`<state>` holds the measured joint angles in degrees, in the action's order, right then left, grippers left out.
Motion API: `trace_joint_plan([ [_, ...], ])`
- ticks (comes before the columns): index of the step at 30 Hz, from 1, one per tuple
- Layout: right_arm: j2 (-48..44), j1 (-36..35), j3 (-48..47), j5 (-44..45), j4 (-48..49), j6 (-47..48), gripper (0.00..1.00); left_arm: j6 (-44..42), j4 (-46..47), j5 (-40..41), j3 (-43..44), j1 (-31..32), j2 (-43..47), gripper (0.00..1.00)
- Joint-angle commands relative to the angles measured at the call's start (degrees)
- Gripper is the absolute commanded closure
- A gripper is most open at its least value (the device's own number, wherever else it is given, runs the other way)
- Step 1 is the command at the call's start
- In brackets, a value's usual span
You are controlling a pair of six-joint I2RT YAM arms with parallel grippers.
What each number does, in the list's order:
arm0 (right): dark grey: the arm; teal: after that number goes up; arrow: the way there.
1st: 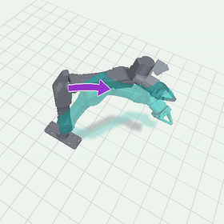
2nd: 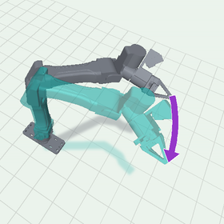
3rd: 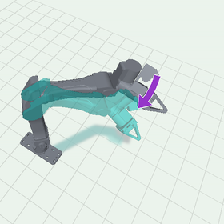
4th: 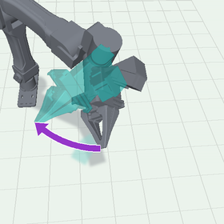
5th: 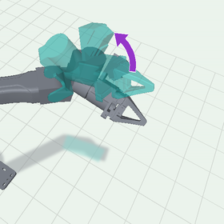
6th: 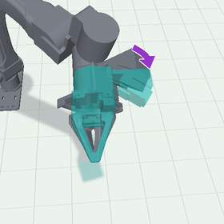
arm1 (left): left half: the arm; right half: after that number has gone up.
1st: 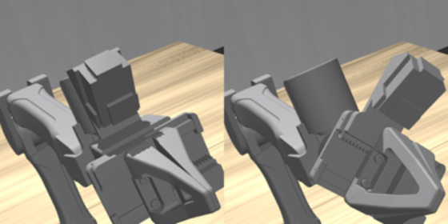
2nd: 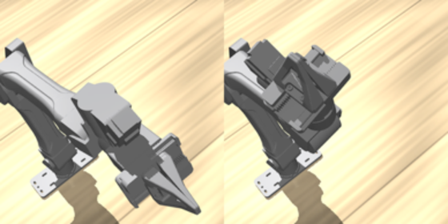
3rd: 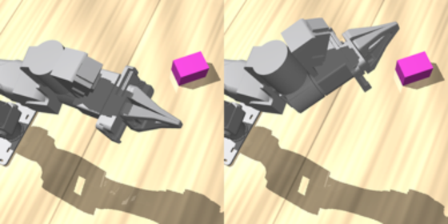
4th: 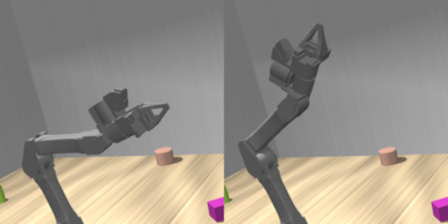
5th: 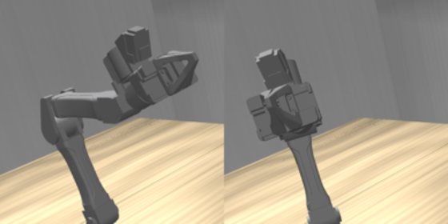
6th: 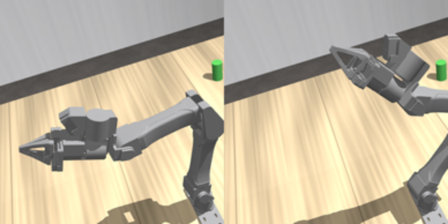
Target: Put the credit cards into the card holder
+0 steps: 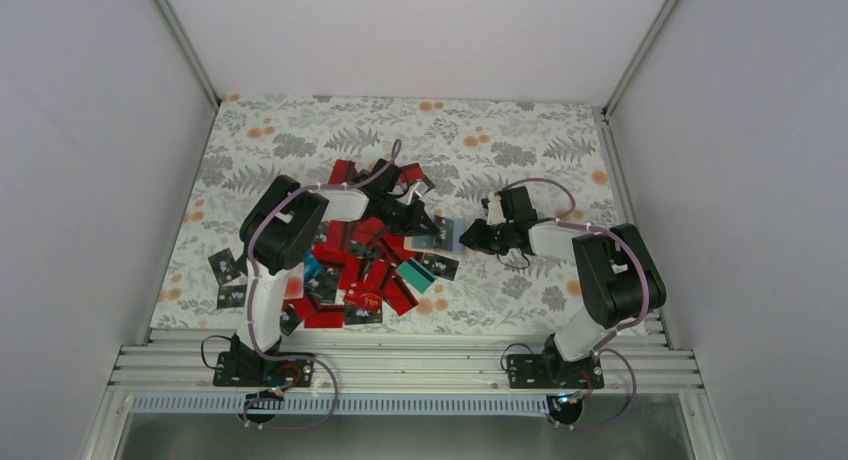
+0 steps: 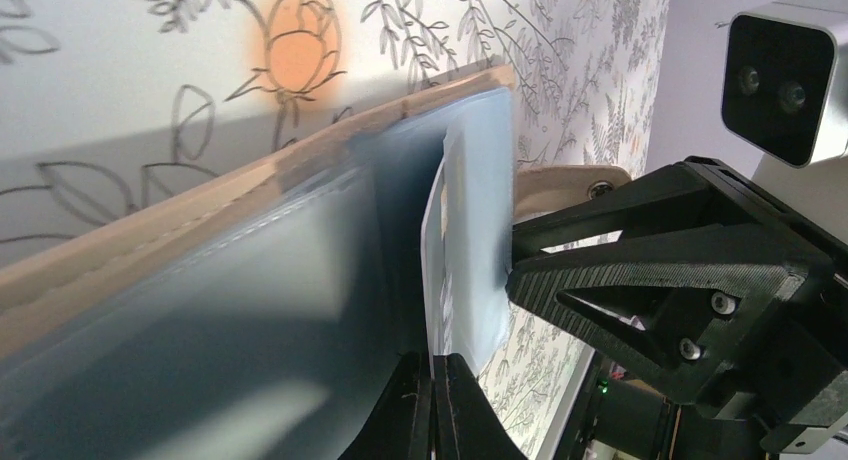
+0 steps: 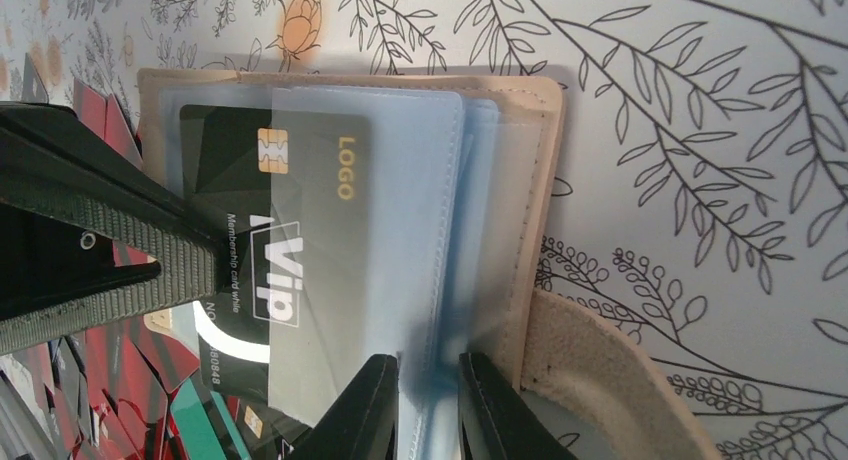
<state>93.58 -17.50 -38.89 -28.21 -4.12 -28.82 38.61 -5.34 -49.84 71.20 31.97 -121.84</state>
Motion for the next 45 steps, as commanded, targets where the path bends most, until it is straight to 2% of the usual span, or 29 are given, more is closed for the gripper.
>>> trace_joint_plan([
  [1, 2.14, -0.7, 0.63, 2.39, -6.4, 1.06, 0.79, -1.23, -2.88, 1.34, 1.49, 0.99, -2.22, 0.98],
  [9, -3.46, -0.74, -1.79, 5.29, -11.12, 1.69, 0.6, -2.78, -4.91, 2.48, 3.0, 1.08, -3.13, 0.98],
  [14, -5.06, -0.71, -2.86, 9.23, -13.36, 1.6, 0.58, -3.2, -5.43, 2.63, 3.32, 1.16, -3.49, 0.98],
  [31, 0.02, -0.7, -4.7, 11.08, -11.35, 1.75, 0.83, -4.62, -7.59, 3.35, 5.16, 1.83, -5.28, 0.98],
  [45, 0.75, -0.71, -3.55, 9.56, -10.21, 2.01, 0.89, -1.68, -5.56, 3.33, 5.55, 2.46, -6.24, 0.98],
])
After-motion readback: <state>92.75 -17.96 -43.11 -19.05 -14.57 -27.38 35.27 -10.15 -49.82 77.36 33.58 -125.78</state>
